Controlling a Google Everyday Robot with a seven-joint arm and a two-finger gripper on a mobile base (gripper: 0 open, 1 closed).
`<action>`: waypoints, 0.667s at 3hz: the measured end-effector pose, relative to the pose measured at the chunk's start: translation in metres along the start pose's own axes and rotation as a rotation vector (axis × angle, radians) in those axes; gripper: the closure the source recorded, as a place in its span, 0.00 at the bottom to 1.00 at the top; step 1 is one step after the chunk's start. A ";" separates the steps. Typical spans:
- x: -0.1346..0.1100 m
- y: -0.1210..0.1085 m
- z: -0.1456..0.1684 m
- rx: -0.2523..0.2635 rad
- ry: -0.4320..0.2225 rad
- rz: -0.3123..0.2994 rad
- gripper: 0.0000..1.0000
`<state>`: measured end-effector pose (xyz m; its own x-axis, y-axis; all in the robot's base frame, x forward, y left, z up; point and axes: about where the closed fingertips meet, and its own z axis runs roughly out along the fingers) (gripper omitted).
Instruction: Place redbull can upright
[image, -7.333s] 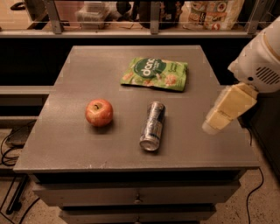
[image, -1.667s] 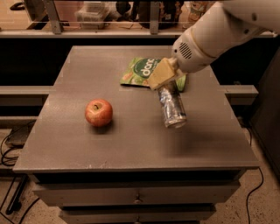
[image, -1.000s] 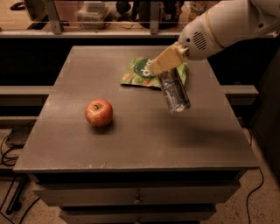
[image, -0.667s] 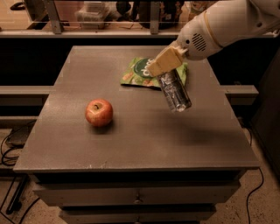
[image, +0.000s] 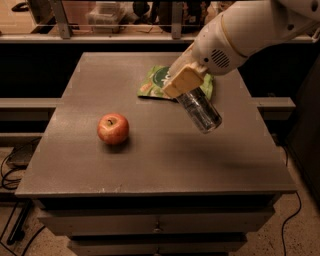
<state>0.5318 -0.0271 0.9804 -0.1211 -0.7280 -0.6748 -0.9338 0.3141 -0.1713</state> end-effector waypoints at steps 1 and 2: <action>-0.005 0.018 0.003 -0.014 -0.031 -0.172 1.00; -0.013 0.030 0.007 -0.088 -0.132 -0.358 1.00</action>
Offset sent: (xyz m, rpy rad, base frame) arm -0.0304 0.0276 -0.0057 0.0265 -0.2867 0.5089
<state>0.5078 -0.0036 0.9788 0.2567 -0.6952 -0.6714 -0.9351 -0.0031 -0.3543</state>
